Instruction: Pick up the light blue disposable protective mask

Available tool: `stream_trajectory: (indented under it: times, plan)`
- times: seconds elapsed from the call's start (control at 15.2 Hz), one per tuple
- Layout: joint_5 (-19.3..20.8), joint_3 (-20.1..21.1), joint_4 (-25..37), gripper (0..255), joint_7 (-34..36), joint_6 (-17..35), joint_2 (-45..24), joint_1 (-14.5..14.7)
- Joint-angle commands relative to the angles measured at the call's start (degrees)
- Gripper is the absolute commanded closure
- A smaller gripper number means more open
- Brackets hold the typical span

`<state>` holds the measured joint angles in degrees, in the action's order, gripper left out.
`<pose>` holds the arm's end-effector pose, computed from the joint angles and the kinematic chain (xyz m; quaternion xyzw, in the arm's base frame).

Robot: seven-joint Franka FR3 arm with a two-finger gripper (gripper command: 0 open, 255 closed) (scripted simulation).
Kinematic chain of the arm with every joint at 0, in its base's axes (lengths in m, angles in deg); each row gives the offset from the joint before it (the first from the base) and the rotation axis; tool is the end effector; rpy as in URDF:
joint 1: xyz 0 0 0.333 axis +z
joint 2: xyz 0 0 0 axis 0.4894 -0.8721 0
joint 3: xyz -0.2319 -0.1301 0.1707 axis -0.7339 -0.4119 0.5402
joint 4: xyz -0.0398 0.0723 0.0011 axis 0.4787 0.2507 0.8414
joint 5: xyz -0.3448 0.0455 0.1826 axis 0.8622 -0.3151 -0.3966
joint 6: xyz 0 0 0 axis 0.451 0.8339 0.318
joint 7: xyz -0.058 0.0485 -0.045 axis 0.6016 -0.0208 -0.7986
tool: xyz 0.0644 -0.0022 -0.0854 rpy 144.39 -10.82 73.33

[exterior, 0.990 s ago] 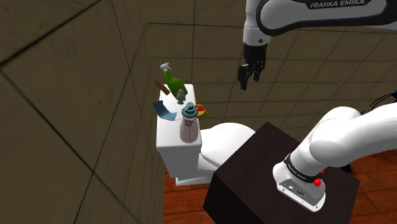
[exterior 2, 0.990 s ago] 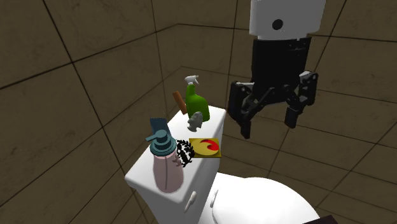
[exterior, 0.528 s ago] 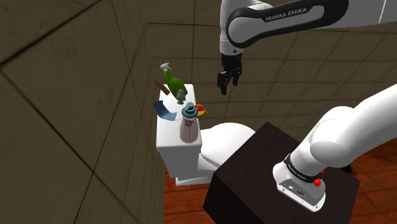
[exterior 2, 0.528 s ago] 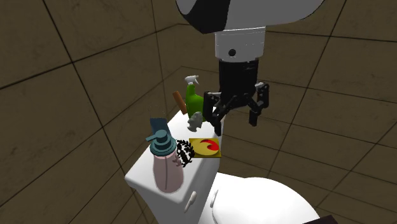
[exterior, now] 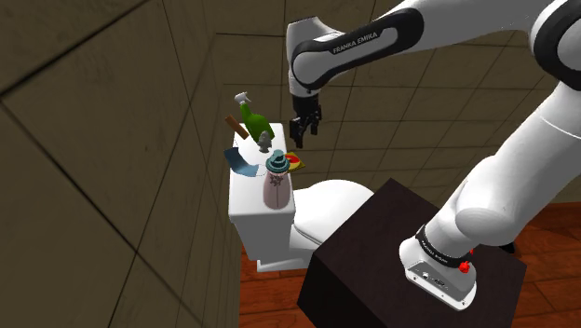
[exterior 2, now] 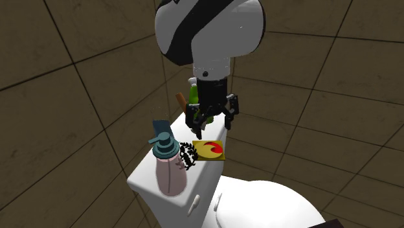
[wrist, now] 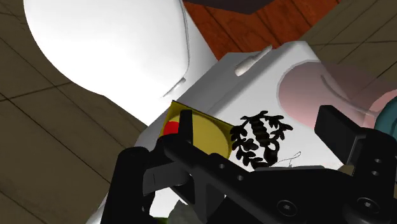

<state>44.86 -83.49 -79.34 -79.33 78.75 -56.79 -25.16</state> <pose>0.5038 0.0883 0.3872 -0.9892 -0.1057 0.1015 0.0038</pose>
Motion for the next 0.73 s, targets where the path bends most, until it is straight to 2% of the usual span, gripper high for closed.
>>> stream_trajectory:
  times: [0.0, 0.66]
  plan:
    - [-0.07, 0.68, 2.58, 0, -0.28, 1.47, -4.23, 0.68]
    - [1.38, 2.79, 20.84, 0, -2.86, 4.08, -26.11, 3.55]
